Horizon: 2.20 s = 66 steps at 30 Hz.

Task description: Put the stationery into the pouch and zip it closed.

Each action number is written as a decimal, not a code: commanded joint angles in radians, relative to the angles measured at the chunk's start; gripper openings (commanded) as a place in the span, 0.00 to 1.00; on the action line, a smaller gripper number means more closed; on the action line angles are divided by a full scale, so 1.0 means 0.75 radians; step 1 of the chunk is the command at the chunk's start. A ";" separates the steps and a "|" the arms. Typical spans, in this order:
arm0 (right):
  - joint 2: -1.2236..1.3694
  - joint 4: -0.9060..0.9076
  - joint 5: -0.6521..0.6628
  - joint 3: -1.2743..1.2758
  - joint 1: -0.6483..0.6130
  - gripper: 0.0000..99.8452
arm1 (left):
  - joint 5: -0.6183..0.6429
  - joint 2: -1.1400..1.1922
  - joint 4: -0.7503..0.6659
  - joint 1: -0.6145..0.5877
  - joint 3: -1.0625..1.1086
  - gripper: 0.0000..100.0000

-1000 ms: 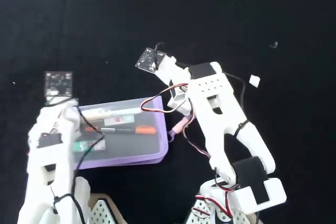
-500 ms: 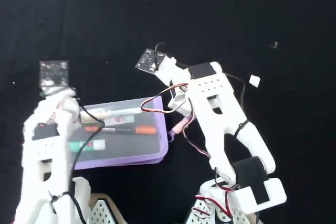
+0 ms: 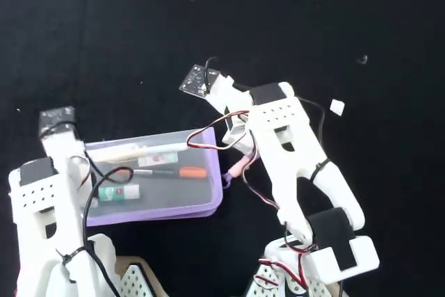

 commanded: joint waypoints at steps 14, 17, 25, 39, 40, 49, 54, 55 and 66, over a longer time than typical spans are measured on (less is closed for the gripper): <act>-0.085 0.000 -0.006 -0.034 -0.018 0.02 | -0.796 0.002 0.045 -0.101 0.138 0.03; -0.083 0.000 -0.006 -0.034 -0.018 0.02 | -0.863 0.002 -0.047 -0.093 0.208 0.03; -0.077 -0.002 -0.006 -0.034 -0.018 0.02 | -0.788 -0.012 -0.399 -0.075 0.320 0.03; -0.083 -0.027 -0.012 -0.036 -0.018 0.02 | -0.544 -0.002 -1.037 0.118 0.400 0.03; -0.083 -0.031 -0.012 -0.036 -0.018 0.02 | -0.544 0.000 -1.133 0.128 0.420 0.03; -0.083 -0.045 -0.070 -0.036 -0.018 0.02 | -0.544 0.002 -2.017 0.267 0.733 0.03; -0.085 -0.059 -0.080 -0.036 -0.018 0.02 | -0.552 -0.014 -1.854 0.263 0.729 0.03; -0.085 -0.059 -0.080 -0.038 -0.018 0.02 | -0.552 -0.014 -1.790 0.263 0.705 0.03; -0.075 -0.049 -0.158 -0.122 -0.010 0.02 | -0.667 -0.094 -0.681 0.515 0.126 0.03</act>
